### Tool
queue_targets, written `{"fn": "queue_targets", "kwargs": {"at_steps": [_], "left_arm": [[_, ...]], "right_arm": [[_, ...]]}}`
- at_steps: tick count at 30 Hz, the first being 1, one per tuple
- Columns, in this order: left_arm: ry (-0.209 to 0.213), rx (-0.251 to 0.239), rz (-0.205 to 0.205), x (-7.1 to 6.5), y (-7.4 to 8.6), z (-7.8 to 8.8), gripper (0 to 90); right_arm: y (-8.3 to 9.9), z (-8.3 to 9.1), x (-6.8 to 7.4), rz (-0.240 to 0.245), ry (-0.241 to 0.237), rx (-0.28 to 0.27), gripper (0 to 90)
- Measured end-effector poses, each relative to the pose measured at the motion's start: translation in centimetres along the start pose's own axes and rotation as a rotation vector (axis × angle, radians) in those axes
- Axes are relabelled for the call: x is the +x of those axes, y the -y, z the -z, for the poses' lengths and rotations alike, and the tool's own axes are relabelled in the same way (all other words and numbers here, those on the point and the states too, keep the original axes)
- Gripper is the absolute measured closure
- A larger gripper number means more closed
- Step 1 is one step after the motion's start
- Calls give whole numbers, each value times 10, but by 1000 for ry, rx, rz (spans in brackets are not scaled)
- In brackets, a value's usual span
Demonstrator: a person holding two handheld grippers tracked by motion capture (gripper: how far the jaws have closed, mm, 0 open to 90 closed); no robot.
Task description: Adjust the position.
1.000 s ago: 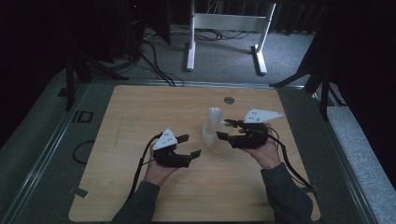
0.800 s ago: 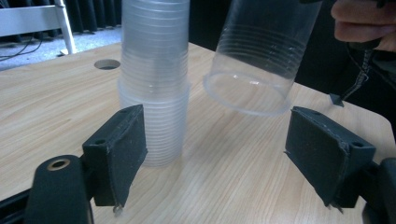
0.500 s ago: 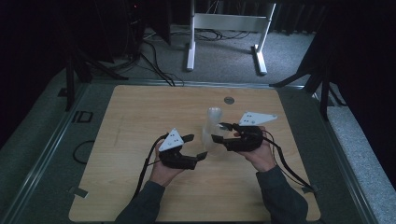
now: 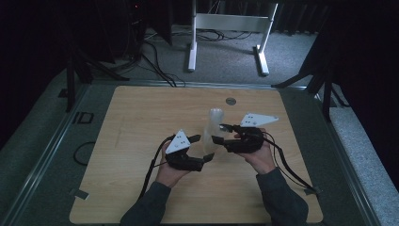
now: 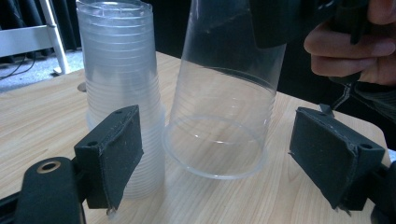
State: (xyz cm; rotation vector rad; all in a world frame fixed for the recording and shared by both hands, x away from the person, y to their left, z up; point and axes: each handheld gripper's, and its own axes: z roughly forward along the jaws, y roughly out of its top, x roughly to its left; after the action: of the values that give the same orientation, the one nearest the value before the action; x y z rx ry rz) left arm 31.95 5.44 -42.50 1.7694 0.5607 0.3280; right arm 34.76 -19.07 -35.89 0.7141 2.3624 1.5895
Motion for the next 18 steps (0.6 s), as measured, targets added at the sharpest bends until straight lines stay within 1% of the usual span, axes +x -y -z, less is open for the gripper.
{"fn": "queue_targets", "kwargs": {"at_steps": [6, 8, 9, 10, 11, 12, 15, 16, 17, 18], "left_arm": [[5, -22, 4, -3, 1, -4, 166], [-1, -25, 3, -3, 2, -5, 165], [3, -36, 6, -4, 2, -7, 165], [-1, -48, 13, -5, 2, -9, 162], [-1, -48, 13, -5, 2, -9, 162], [-5, -64, 16, -5, 3, -12, 162], [-8, -70, 17, -6, 3, -13, 162], [-9, -89, 26, -7, 4, -15, 162], [-12, -98, 27, -8, 4, -15, 163], [-6, -110, 32, -8, 4, -16, 163]], "right_arm": [[0, 0, 1, -12, -8, -13, 410], [0, -1, 1, -15, -10, -14, 410], [0, -1, 1, -17, -11, -15, 409], [0, -1, 0, -24, -21, -20, 410], [0, -1, 0, -24, -21, -20, 410], [0, -1, 0, -29, -24, -25, 410], [0, -1, 0, -33, -28, -28, 410], [-1, -1, 0, -36, -29, -31, 410], [-1, -1, -1, -41, -31, -33, 410], [-1, -1, -1, -42, -32, -34, 410]]}}
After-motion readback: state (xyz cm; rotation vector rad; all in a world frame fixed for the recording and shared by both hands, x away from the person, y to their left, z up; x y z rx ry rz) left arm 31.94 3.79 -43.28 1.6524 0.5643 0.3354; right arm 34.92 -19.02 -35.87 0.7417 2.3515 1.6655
